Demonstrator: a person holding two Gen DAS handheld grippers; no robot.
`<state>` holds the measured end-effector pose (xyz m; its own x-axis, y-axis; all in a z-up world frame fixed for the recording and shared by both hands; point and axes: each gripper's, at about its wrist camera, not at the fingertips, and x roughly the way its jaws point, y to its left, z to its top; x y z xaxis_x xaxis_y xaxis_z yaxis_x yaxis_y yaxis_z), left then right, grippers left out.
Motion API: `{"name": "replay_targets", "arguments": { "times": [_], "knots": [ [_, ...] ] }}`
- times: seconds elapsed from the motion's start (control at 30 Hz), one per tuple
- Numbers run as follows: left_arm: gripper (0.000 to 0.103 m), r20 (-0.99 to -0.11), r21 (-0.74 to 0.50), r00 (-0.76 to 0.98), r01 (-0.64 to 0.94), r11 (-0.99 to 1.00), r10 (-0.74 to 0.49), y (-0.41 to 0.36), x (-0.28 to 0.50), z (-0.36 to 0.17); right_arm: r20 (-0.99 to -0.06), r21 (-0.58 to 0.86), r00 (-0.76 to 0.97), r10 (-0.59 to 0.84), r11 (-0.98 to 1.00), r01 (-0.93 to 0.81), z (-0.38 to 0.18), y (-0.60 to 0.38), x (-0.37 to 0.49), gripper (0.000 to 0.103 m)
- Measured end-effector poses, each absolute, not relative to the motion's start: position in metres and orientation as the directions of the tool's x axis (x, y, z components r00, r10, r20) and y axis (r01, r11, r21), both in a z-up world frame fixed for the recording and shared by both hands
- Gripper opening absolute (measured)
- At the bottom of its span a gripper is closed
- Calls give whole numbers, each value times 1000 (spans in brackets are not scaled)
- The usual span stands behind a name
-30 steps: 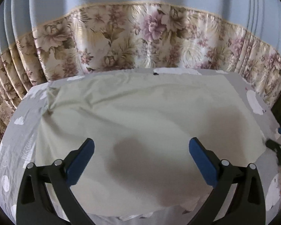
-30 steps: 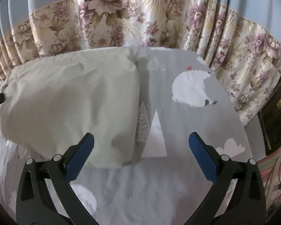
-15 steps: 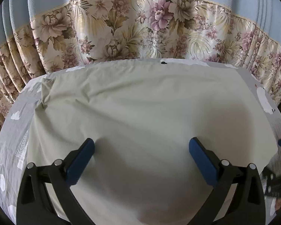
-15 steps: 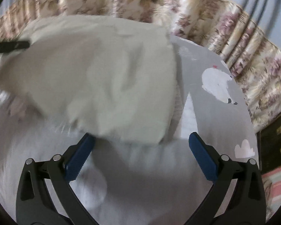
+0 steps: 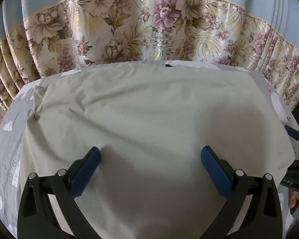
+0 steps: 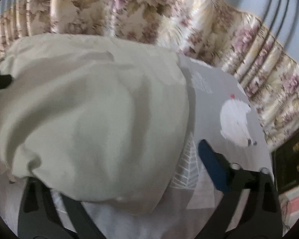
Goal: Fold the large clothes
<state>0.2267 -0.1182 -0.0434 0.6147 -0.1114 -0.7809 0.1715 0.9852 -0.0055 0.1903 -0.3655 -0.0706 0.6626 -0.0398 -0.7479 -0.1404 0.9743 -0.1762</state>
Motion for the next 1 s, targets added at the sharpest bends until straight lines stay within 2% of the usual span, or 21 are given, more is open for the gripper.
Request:
{"name": "replay_targets", "arguments": {
  "times": [0.1, 0.13, 0.2, 0.3, 0.5, 0.63, 0.8, 0.93, 1.0],
  "knots": [
    [102, -785, -13, 610, 165, 986, -112, -119, 230, -46, -726, -193, 688, -9, 962, -191, -65, -354, 186, 57],
    [102, -785, -16, 609, 163, 987, -114, -118, 231, -46, -726, -191, 688, 2, 960, -204, -65, -351, 185, 48],
    [102, -785, -21, 608, 161, 987, -116, -118, 231, -48, -729, -163, 684, 32, 962, -219, -64, -350, 184, 36],
    [102, -787, -35, 604, 161, 986, -127, -116, 231, -52, -722, -77, 686, 86, 976, -204, -60, -359, 186, 28],
    [102, -791, -47, 598, 150, 988, -128, -114, 232, -58, -678, 99, 721, 144, 990, -104, -51, -367, 186, 22],
    [102, -797, -80, 587, 135, 988, -144, -109, 234, -64, -602, 318, 761, 242, 947, -50, -41, -372, 187, 19],
    [102, -792, -96, 590, 130, 987, -155, -106, 234, -66, -408, 585, 787, 462, 794, -163, -22, -365, 188, 18],
    [102, -783, -116, 599, 124, 985, -168, -102, 233, -68, -316, 628, 754, 576, 723, -289, -6, -335, 193, 17],
    [101, -778, -124, 603, 128, 984, -176, -100, 231, -69, -303, 627, 732, 610, 706, -330, -3, -319, 196, 17]
  ]
}}
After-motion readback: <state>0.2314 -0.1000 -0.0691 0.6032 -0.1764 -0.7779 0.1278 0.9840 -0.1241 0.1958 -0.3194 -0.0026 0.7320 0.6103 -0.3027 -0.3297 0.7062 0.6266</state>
